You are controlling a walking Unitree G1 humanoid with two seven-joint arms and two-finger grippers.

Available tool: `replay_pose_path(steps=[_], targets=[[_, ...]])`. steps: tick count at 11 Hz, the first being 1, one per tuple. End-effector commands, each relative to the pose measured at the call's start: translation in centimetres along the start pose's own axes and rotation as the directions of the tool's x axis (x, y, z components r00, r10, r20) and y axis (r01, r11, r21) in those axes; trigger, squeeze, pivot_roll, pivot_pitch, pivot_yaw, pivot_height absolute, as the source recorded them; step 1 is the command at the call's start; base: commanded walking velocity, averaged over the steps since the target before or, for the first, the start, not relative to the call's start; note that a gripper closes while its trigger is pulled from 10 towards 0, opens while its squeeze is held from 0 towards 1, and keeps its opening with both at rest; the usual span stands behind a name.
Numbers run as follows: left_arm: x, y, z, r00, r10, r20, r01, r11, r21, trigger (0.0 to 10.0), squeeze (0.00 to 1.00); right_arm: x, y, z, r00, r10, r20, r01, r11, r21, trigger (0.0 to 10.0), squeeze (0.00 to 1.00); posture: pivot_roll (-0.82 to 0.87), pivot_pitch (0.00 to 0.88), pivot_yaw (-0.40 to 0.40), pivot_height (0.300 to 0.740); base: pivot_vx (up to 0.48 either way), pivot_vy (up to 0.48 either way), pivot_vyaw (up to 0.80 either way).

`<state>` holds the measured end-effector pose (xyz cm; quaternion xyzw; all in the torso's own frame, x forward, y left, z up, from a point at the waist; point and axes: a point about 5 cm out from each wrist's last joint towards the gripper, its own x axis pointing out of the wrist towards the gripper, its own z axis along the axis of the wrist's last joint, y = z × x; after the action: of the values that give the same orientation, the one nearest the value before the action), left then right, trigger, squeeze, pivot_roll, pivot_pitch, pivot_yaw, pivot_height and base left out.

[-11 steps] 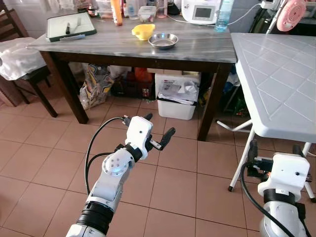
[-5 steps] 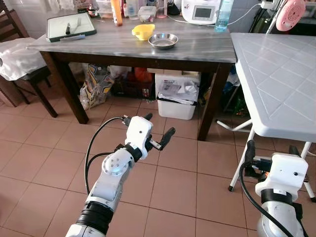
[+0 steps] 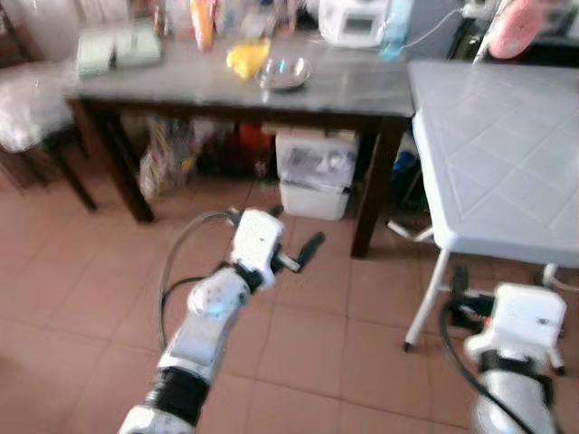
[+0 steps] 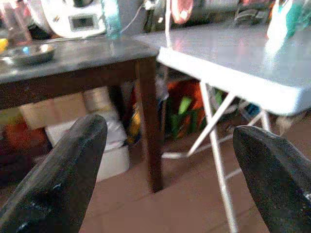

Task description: Setting the table

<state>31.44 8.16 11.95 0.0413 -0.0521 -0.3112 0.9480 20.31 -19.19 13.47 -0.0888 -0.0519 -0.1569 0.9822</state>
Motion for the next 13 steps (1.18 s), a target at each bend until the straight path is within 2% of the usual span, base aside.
replay_pose_path(steps=[1,13], targets=[[0.19,-0.22,0.14,1.000,-0.003,0.005,0.003,1.000,0.003,10.0,0.00,-0.07,-0.47,-0.07,1.000,-0.013,-0.004,0.013,1.000,-0.011,10.0,0.00,-0.03,0.077,0.050,0.740,0.000,-0.480,0.00],[0.64,-0.07,0.83,1.000,-0.001,0.024,0.001,1.000,0.003,10.0,0.00,-0.01,-0.56,0.22,0.999,-0.021,0.037,0.023,0.998,-0.054,10.0,0.00,-0.01,0.072,0.052,0.740,0.000,-0.480,0.00]])
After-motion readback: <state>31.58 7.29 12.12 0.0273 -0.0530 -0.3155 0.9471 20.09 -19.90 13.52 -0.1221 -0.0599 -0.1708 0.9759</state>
